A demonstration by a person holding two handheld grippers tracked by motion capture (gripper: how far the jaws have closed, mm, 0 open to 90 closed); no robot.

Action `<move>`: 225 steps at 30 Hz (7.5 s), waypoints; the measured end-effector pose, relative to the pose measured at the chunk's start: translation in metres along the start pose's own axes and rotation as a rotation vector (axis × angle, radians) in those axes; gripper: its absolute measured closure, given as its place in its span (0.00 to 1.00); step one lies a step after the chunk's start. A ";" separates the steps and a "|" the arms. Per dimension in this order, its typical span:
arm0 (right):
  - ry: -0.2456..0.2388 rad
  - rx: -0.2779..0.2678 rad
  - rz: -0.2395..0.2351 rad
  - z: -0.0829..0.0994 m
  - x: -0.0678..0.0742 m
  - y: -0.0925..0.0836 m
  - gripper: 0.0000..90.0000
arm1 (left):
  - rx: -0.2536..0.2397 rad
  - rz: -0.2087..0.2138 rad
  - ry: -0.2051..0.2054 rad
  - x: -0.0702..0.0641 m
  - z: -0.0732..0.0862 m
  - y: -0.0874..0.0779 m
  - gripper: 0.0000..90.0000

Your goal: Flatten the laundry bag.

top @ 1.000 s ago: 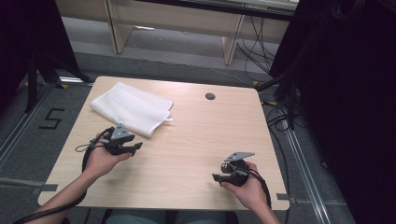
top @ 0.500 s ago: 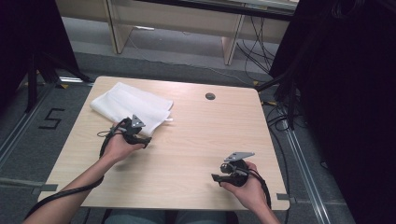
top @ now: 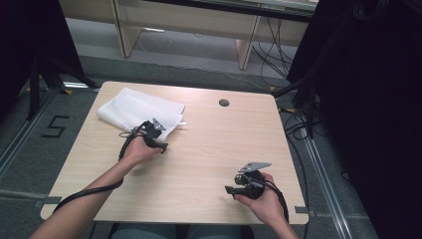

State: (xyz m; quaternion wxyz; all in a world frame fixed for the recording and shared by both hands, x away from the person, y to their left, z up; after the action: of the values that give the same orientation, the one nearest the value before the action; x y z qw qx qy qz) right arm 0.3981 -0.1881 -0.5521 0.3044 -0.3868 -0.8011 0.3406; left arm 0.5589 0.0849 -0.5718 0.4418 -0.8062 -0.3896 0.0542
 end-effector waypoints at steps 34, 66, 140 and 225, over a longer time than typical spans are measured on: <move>0.020 0.003 0.008 0.000 -0.003 -0.001 0.53 | 0.049 0.155 0.114 -0.058 0.004 -0.019 0.94; 0.064 0.022 0.056 0.001 -0.016 -0.004 0.53 | -0.008 0.449 0.241 -0.203 -0.020 -0.058 0.90; -0.214 0.243 0.060 -0.109 0.010 0.102 0.99 | -0.026 0.396 0.204 -0.149 0.010 -0.052 0.89; -0.386 -0.048 -0.036 -0.099 0.056 -0.003 0.99 | -0.163 0.131 -0.051 -0.035 0.093 -0.126 0.39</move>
State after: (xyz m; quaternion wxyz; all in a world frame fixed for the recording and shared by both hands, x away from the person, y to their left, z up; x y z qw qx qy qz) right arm 0.4424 -0.1124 -0.4798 0.1419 -0.3070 -0.8593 0.3836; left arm 0.4213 0.1622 -0.5416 0.3602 -0.8616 -0.3504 0.0715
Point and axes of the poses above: each handheld gripper's, and its own axes: y roughly forward along the jaws, z roughly out of its underside, x roughly to its left, the point moved 10 cm from there along y, roughly forward along the jaws, and after that the axes turned 10 degrees about y, right-handed, at the moved point
